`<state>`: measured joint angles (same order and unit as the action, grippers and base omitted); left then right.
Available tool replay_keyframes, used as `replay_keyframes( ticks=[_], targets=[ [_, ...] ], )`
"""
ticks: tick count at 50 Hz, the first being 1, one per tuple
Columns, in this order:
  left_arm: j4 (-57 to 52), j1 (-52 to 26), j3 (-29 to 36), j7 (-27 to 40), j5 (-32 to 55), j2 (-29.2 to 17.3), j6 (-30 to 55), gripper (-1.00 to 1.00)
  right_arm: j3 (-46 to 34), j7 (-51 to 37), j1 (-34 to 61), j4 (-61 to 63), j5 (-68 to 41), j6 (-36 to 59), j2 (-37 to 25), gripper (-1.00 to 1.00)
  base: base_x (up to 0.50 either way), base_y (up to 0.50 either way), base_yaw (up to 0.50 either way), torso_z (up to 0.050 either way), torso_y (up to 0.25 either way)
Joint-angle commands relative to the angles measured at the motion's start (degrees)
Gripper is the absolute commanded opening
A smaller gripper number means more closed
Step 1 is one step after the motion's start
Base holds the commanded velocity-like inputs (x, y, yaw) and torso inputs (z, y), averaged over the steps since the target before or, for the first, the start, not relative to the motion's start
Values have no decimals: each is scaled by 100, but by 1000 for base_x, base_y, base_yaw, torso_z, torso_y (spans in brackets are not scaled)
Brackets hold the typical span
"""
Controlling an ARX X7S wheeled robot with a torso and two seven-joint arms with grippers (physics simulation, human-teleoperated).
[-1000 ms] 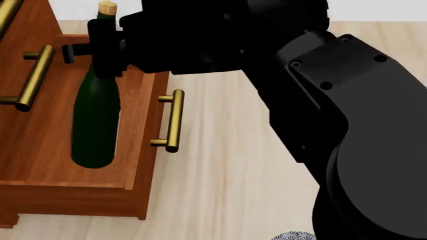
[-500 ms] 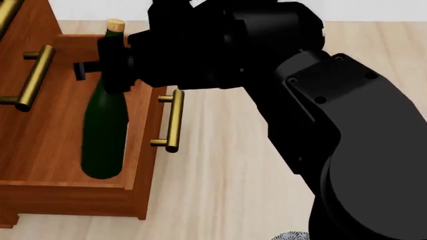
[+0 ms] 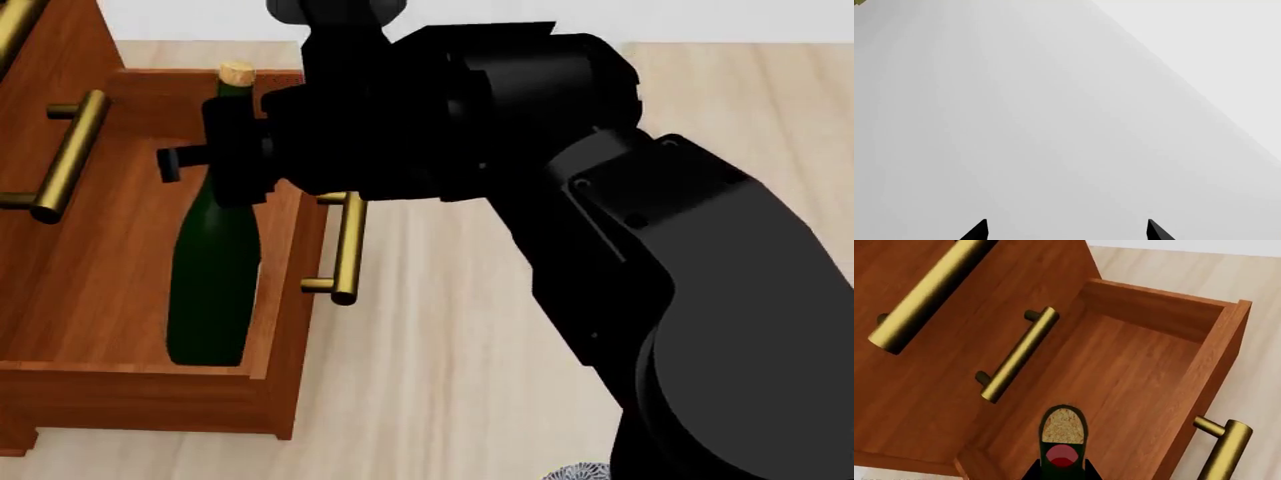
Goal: Put the wine bottle in the bottom drawer of the cabinet.
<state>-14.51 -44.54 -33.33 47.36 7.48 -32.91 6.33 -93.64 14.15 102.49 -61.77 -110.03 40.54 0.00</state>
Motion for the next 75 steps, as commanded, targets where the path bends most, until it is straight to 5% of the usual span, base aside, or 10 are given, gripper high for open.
replay_keyframes(
  ticks=[1, 58, 75],
  targets=[
    [-12, -12, -4, -7, 6, 6, 13, 100, 133, 99, -30, -10, 188, -21, 0, -100, 0, 0, 0, 0, 0],
    [21, -33, 60, -19, -133, -2, 26, 100, 209, -230, 153, 124, 702, 87, 0, -100, 0, 0, 0, 13, -190],
    [-6, -37, 2, -27, -84, 24, 45, 100, 197, -456, 105, 70, 657, 163, 0, -100, 0, 0, 0, 2, -19]
  ],
)
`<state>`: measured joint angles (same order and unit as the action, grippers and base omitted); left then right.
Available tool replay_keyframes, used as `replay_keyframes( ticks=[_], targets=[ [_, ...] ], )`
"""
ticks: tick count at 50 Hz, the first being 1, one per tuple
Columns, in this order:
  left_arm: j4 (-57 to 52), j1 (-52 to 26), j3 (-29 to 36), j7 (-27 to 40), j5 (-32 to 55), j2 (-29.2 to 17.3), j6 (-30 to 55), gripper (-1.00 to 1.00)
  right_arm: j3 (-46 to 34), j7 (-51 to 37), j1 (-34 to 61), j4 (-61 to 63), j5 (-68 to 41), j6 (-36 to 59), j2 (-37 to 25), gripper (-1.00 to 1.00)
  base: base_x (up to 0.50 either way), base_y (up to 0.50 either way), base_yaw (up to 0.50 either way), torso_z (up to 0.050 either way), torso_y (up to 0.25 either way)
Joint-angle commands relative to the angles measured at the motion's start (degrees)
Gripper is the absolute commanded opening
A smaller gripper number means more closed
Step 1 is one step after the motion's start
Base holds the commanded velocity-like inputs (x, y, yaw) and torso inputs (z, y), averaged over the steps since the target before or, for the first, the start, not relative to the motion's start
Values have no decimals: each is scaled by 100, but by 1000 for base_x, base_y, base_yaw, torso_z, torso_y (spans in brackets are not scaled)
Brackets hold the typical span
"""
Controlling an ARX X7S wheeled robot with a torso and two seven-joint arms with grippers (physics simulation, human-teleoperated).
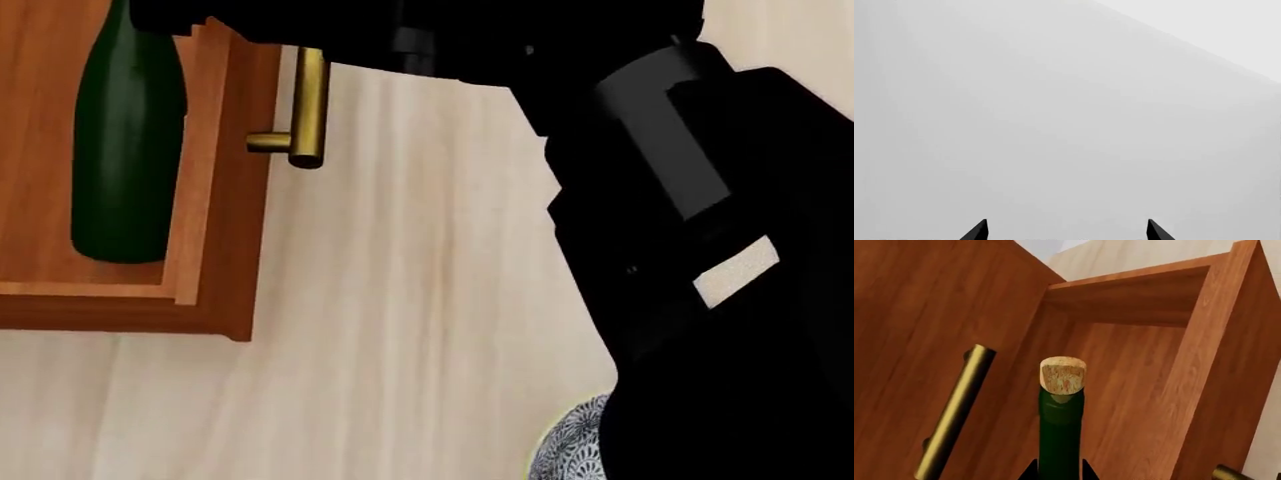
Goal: Put the wine bottle in the bottom drawer of the cabinet.
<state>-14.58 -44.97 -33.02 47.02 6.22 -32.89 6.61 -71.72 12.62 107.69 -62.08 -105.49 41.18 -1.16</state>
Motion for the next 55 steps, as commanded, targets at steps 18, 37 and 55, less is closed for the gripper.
replay_keyframes(
  ticks=[18, 37, 55],
  targets=[
    [10, 5, -26, -1, 25, 28, 21, 100, -2013, -654, -378, -100, 289, 80, 116, 100, 1, 2, 3, 0, -8],
    [12, 6, -14, -9, -8, 21, 37, 100, -1946, -600, 285, -91, 743, -102, 116, 100, 2, 2, 3, 0, -8],
    [28, -17, 3, -10, -32, 24, 31, 100, -1992, 6, 2565, -328, 616, -183, 116, 100, 1, 0, 0, 0, -2]
  ],
)
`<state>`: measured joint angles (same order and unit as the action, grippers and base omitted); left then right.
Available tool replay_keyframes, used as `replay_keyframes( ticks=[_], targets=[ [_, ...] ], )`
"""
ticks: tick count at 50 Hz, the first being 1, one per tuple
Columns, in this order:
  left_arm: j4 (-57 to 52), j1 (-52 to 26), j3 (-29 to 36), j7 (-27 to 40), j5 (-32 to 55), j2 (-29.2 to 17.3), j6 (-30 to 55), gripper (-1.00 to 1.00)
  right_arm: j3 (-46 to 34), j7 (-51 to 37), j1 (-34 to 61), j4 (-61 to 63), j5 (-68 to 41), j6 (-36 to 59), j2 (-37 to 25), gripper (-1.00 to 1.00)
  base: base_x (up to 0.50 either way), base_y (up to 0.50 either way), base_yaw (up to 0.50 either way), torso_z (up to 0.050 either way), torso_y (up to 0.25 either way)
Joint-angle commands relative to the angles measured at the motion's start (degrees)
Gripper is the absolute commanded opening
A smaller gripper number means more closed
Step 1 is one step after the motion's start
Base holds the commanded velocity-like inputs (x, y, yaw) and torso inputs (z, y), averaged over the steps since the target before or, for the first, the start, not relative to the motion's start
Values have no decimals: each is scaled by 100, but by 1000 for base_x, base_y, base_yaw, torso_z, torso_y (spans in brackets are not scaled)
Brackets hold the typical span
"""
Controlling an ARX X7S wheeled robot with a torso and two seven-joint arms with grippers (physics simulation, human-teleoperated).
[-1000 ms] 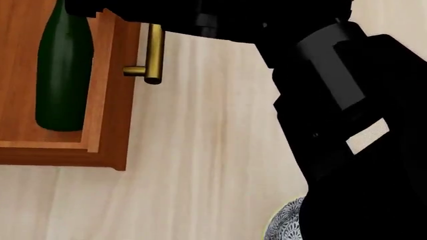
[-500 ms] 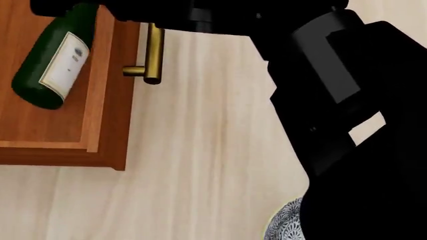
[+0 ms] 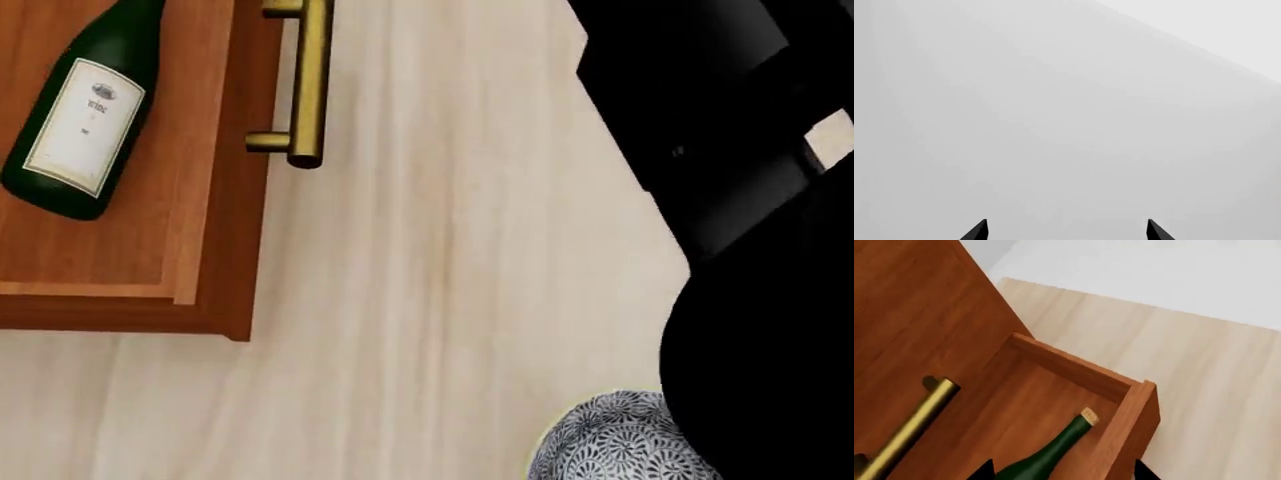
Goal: Put the wine bottle in the bottom drawer of the cabinet.
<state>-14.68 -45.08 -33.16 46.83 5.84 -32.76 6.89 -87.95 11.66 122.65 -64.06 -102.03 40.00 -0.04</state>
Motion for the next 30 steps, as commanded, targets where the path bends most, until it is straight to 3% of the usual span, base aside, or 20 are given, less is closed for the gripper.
replay_keyframes(
  ticks=[1, 9, 14, 22, 30],
  targets=[
    [37, -5, 17, 6, 10, 13, 2, 100, -341, 124, 1184, -120, 254, -25, 4, 100, 0, 0, 0, 0, 0],
    [25, -12, 23, 4, 1, 8, 26, 100, 2633, 111, 1235, 169, 3076, 839, 4, 100, 0, 0, 0, 0, 0],
    [24, -8, 15, -3, 6, 12, 20, 100, 3991, 153, 1235, 490, 4454, 1308, 4, 100, 0, 0, 0, 0, 0],
    [-74, -21, 37, 12, -15, 2, 128, 100, 5492, 273, 1235, 1128, 6002, 2099, 4, 100, 0, 0, 0, 0, -1],
    [-154, -56, 63, 22, -26, -16, 237, 100, 6333, 513, 1235, 1855, 7110, 2839, 4, 100, 0, 0, 0, 0, 0]
  ],
)
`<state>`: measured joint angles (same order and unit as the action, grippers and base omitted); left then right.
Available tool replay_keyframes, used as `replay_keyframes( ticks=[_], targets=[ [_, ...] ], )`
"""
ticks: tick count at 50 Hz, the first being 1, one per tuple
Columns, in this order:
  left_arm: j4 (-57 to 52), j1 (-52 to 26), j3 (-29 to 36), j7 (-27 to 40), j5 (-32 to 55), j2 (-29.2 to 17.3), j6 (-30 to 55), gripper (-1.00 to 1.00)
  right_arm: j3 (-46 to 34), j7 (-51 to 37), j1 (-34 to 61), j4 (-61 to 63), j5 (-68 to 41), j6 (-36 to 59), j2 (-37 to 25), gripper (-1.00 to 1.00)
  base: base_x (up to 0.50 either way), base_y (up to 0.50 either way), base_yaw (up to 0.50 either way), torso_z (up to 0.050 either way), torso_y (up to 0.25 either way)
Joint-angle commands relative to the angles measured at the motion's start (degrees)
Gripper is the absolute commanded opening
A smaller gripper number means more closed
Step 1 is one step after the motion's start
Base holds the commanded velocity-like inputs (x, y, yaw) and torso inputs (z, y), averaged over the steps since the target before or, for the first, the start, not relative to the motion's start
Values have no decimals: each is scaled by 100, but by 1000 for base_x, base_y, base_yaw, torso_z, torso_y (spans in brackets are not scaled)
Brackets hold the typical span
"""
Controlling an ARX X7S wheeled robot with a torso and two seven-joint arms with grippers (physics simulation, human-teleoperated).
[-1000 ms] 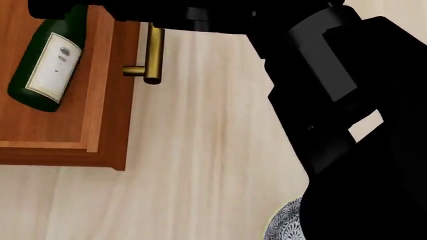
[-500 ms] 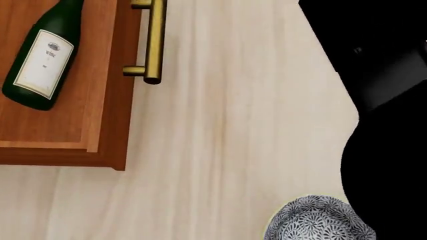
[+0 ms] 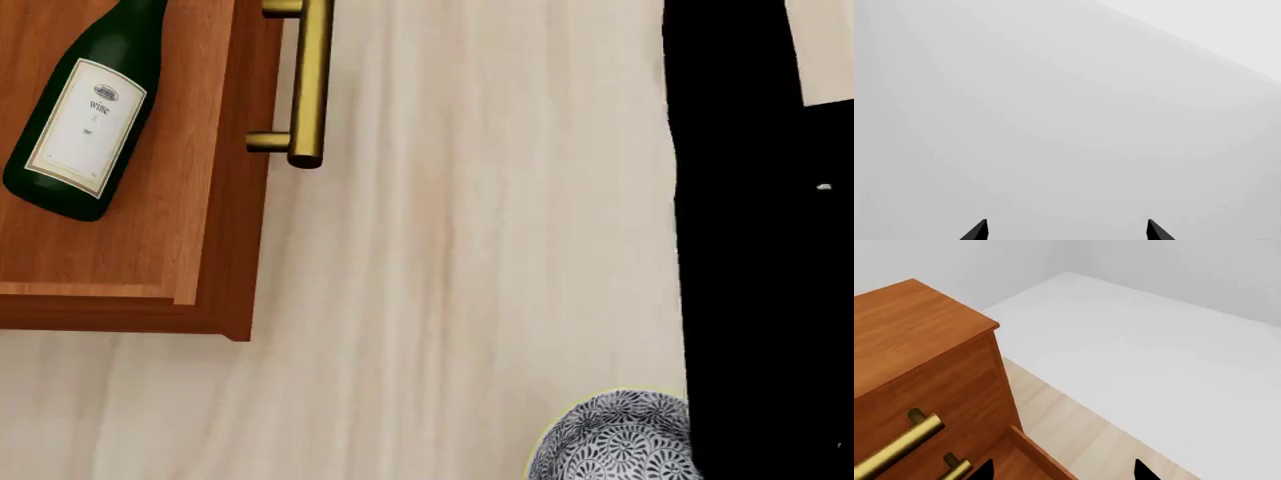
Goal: Put the wine bottle in the bottom drawer of the cabinet.
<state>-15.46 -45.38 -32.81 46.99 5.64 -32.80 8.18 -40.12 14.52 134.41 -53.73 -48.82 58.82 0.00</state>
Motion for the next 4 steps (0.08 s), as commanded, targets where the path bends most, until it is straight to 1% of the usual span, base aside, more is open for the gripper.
replay_keyframes(
  ticks=[1, 4],
  targets=[
    [-74, -25, 29, 4, -4, -10, 101, 100, 1672, 252, 59, 915, 1880, 1088, 0, 100, 0, 0, 0, 0, 0],
    [-63, -35, 44, 8, -24, -16, 107, 100, 1775, 360, 59, 1118, 2151, 1261, 0, 100, 0, 0, 0, 0, 0]
  ],
)
